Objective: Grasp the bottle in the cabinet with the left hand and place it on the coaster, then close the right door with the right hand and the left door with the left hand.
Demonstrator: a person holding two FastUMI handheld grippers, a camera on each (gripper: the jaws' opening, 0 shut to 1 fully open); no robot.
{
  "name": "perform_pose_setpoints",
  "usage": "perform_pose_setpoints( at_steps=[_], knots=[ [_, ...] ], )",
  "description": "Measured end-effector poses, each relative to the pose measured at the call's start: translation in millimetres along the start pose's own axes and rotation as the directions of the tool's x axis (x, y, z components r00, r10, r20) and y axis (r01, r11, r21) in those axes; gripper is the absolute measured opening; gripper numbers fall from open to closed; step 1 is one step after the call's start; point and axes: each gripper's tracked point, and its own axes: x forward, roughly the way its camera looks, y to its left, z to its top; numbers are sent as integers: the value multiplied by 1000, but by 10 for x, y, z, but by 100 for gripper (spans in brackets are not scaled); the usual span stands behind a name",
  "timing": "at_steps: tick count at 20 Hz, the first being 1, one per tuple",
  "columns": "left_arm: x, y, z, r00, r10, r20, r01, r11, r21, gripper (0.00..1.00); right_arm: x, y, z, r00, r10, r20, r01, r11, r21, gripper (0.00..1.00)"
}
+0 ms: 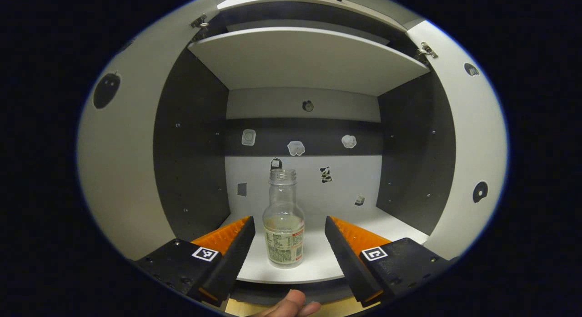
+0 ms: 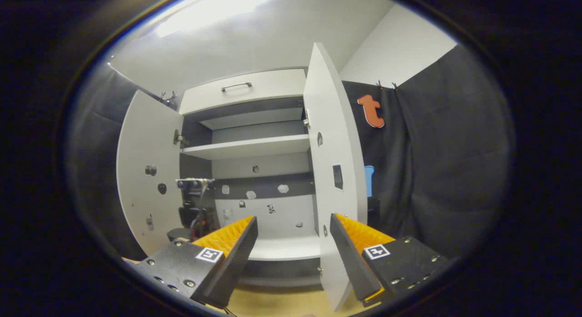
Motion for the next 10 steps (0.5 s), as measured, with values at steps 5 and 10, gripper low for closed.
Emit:
perform_pose_setpoints(
  at_steps=[5, 10],
  knots=[
    [412, 67, -184, 1000, 24, -18, -24, 999, 30, 99, -35, 81, -74, 1000, 17, -11, -18, 997, -82, 97],
    [545, 130, -343, 997, 34, -62, -32, 999, 28, 89, -136, -10, -250, 996, -32, -79, 24, 995, -92, 97]
  ],
)
